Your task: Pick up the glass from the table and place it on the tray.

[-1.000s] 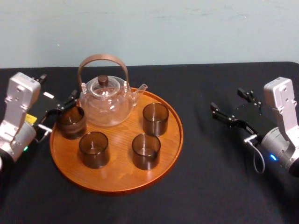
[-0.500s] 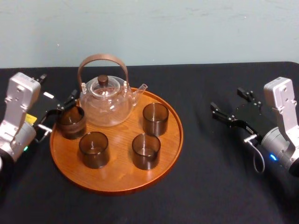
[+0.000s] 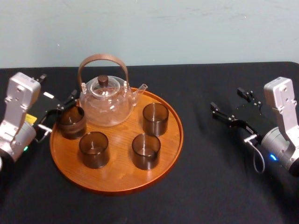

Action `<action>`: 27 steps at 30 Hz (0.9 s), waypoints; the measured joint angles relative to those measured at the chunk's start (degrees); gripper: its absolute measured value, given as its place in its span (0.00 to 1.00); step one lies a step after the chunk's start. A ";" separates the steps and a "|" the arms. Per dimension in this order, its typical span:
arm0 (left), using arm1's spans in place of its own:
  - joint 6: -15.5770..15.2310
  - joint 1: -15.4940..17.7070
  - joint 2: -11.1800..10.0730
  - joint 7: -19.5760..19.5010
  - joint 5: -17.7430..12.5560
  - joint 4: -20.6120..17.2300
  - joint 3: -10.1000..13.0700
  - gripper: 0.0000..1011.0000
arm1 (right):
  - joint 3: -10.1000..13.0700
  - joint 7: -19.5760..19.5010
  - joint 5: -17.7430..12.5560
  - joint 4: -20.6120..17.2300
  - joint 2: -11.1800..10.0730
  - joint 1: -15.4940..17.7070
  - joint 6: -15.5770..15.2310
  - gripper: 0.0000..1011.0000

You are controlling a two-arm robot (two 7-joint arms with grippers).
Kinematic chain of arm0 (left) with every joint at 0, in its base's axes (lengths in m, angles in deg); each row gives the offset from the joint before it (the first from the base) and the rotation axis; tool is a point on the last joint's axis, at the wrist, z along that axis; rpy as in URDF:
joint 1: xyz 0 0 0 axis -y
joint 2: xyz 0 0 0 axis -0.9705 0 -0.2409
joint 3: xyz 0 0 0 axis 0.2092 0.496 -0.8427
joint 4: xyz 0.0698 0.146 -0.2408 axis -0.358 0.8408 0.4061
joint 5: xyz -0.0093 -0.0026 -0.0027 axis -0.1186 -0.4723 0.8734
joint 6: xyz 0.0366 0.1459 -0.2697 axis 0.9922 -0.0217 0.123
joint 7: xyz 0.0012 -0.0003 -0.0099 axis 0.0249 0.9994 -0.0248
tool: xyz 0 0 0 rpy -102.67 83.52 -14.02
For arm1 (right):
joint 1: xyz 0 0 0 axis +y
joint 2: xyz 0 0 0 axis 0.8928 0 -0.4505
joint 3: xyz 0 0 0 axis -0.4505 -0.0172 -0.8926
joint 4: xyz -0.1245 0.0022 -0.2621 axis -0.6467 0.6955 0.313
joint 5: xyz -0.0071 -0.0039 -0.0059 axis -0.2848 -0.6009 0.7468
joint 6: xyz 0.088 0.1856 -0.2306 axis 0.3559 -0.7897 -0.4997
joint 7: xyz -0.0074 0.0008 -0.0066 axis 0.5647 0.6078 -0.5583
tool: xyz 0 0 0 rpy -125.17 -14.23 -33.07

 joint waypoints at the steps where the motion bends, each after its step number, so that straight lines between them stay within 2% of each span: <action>1: 0.00 0.00 0.00 0.00 0.00 0.00 0.00 0.99 | 0.00 0.00 0.00 0.00 0.00 0.00 0.00 0.99; 27: 0.00 0.00 0.00 0.00 0.00 0.00 0.00 0.99 | 0.00 0.00 0.00 0.01 0.00 0.00 0.00 0.99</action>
